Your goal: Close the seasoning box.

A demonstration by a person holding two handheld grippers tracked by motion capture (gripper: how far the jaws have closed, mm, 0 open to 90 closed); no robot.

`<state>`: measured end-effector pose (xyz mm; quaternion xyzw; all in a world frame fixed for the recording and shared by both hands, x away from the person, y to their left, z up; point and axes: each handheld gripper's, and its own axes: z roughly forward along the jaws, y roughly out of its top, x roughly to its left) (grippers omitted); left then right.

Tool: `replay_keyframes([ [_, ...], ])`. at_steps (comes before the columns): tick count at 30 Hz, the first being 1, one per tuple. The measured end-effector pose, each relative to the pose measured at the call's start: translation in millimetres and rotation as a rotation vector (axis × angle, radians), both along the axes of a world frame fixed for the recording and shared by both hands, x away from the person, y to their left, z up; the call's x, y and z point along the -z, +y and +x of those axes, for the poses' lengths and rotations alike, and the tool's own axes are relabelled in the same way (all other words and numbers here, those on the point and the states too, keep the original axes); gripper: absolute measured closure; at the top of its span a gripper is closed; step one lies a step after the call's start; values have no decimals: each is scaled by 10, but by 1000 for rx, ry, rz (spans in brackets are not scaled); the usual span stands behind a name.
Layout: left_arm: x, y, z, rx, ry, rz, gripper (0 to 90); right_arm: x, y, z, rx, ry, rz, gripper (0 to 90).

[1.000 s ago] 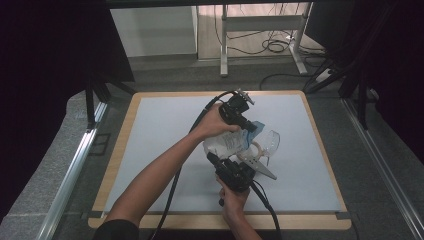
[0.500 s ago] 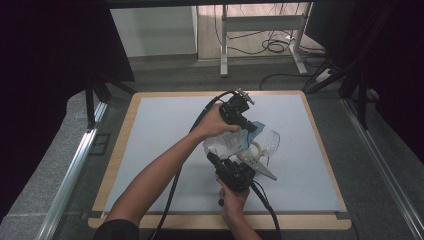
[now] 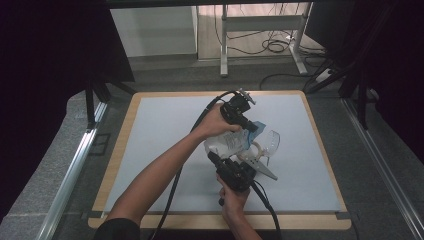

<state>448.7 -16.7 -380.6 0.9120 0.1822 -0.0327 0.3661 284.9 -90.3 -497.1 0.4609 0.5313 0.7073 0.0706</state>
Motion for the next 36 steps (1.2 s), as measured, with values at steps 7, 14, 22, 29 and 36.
replay_keyframes([
  [7, 5, 4, 6, -1, 2, 3, 894, 3, 7, 3, 0, 1, 4, 674],
  [14, 10, 3, 13, -3, 8, 5, 894, 6, 8, 11, -1, 5, 9, 675],
  [22, 1, 13, 21, 0, 10, -6, 894, 8, -6, 13, -10, 2, 15, 677],
  [29, -14, -3, 21, 6, 16, -7, 894, -8, -20, 3, -8, -2, 20, 677],
  [36, -13, -26, 26, 11, 22, 4, 893, -18, -21, -2, 2, 0, 28, 679],
])
